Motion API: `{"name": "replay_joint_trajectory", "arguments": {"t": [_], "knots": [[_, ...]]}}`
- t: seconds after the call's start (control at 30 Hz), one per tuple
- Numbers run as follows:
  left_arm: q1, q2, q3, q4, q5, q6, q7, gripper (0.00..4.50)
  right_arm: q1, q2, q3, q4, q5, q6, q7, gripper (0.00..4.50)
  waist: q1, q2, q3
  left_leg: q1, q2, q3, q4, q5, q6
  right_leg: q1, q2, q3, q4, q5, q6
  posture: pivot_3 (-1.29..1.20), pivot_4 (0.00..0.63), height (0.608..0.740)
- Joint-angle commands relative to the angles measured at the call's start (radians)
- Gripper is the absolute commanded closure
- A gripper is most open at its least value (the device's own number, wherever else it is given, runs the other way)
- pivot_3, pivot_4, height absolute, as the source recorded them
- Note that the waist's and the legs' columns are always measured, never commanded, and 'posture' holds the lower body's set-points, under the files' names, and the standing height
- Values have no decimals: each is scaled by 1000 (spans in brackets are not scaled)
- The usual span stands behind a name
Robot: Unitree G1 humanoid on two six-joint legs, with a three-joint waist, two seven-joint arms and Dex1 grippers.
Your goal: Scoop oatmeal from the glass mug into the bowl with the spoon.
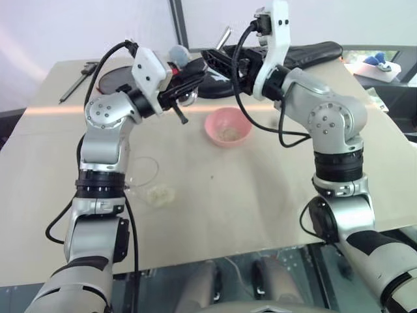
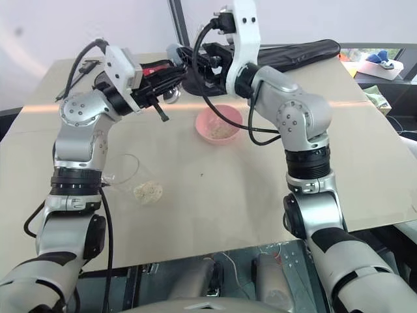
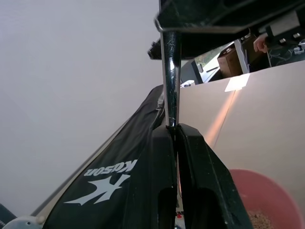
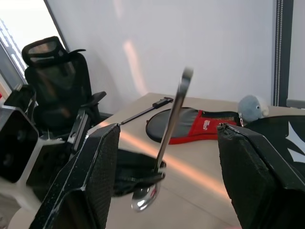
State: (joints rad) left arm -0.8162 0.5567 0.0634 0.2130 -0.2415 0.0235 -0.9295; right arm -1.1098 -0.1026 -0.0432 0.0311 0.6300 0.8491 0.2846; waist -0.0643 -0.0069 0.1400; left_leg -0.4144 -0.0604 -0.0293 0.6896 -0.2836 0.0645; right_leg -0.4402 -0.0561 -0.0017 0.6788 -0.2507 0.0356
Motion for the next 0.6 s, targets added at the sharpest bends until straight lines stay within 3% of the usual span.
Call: {"name": "replay_joint_trajectory", "arguments": {"t": [0.03,0.2,0.47,0.5,0.6], "knots": [[-4,18,8,-55,-16,-1,-4,4500,-44,7,-28,-16,8,-21,6,2113,0,0,0,0,0,0,0,0,0,0,0,0,0,0,0,0,150,740],[-12,21,9,-65,-13,-5,-7,4500,-44,3,-28,-14,19,12,19,4458,0,0,0,0,0,0,0,0,0,0,0,0,0,0,0,0,150,740],[-9,24,18,-84,-54,49,-31,4500,-49,10,-66,2,43,36,11,4458,-1,0,0,0,0,0,0,0,0,0,0,0,0,0,0,0,150,740],[-3,28,35,-100,-91,99,-36,3765,-55,12,-88,9,54,34,4,4500,-1,0,0,0,0,0,0,0,0,0,0,0,0,0,0,0,150,740],[25,70,118,-160,-200,277,-8,2691,-83,-1,-177,43,98,35,-34,4500,-3,0,0,0,0,0,0,0,0,0,0,1,0,0,0,0,150,740]]}}
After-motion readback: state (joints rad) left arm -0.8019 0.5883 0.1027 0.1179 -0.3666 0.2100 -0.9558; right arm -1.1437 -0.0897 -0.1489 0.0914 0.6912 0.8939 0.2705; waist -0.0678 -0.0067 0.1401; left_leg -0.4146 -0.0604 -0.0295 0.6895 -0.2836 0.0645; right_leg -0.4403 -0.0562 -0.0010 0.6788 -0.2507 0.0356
